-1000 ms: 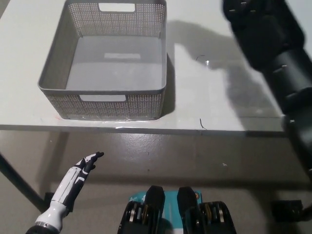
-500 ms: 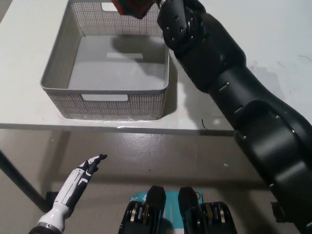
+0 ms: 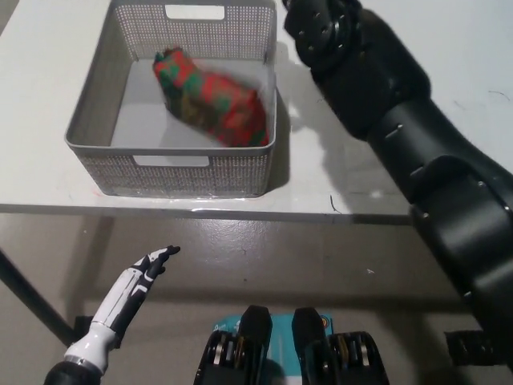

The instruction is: Use the right hand to pick up a bag of coffee beans on the right hand side and place it into a container on the left hand side

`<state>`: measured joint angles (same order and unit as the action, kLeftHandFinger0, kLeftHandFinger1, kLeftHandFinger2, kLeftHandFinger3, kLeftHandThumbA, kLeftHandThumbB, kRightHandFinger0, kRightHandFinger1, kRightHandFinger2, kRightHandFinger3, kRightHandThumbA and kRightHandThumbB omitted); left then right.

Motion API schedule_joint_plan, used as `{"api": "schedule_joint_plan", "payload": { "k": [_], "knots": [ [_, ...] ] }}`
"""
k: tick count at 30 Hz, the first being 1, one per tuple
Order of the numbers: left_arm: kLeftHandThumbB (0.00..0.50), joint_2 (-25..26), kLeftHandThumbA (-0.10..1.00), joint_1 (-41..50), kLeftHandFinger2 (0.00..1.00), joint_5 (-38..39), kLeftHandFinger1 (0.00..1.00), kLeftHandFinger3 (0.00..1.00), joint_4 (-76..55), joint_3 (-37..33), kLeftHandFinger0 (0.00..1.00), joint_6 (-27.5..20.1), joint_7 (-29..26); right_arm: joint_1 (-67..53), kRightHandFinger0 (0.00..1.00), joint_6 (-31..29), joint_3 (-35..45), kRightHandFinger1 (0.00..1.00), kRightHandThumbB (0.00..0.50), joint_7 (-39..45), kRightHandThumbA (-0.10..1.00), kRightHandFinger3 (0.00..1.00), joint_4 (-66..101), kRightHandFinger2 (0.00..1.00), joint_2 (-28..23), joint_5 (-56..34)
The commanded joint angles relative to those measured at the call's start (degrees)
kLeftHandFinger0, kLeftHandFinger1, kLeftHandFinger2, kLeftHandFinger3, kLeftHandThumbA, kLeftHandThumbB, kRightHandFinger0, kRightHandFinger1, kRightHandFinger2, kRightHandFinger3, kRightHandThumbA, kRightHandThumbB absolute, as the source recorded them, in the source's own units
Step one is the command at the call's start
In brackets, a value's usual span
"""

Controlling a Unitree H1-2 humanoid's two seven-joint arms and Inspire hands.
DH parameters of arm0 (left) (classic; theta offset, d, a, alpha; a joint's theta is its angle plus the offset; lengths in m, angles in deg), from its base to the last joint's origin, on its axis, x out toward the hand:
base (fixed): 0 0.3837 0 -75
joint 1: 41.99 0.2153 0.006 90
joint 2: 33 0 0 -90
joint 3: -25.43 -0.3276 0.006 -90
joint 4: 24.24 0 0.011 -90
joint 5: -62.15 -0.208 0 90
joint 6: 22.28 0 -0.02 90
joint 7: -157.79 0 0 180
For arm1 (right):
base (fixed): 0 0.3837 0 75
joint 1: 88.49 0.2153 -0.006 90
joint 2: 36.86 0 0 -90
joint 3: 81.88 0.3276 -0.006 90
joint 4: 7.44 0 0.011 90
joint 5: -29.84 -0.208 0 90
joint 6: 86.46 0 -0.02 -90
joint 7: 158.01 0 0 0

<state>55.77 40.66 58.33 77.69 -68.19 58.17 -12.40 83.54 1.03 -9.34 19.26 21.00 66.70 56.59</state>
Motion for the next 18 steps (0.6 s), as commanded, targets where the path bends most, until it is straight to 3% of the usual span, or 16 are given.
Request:
{"api": "schedule_joint_plan", "payload": {
  "k": [1, 8, 13, 16, 18],
  "knots": [
    [0.243, 1.28, 1.0, -2.04, 1.0, 0.02, 1.0, 1.0, -0.69, -0.33, 1.0, -0.57, 1.37, 1.55, 1.0, 3.52, -1.05, 1.0, 0.485, 5.7, 1.0, 1.0, 4.53, 1.0, -2.9, 0.21],
    [0.237, 0.86, 1.0, -3.33, 1.0, -0.06, 1.0, 1.0, -0.3, -0.9, 1.0, 0.17, 2.14, -1.14, 1.0, 5.57, -0.92, 1.0, 0.426, 6.85, 1.0, 1.0, 9.35, 1.0, -5.93, 0.36],
    [0.229, 0.87, 1.0, -3.62, 1.0, -0.22, 1.0, 1.0, -0.18, -1.11, 1.0, -0.09, 2.3, -3.15, 1.0, 5.81, 0.47, 1.0, 0.425, 7.04, 1.0, 1.0, 13.28, 1.0, -8.45, -0.5],
    [0.215, 0.99, 1.0, -3.7, 1.0, 0.36, 1.0, 1.0, -0.53, -0.8, 1.0, 0.39, 2.54, -5.26, 1.0, 6.79, 2.61, 1.0, 0.383, 8.46, 1.0, 1.0, 20.9, 1.0, -11.48, -1.88],
    [0.211, 1.18, 1.0, -3.69, 1.0, -0.69, 1.0, 1.0, -0.37, -1.06, 1.0, -0.34, 2.29, -8.05, 1.0, 8.2, 5.35, 1.0, 0.393, 9.77, 1.0, 1.0, 29.46, 1.0, -14.0, -3.73]
  ]
}}
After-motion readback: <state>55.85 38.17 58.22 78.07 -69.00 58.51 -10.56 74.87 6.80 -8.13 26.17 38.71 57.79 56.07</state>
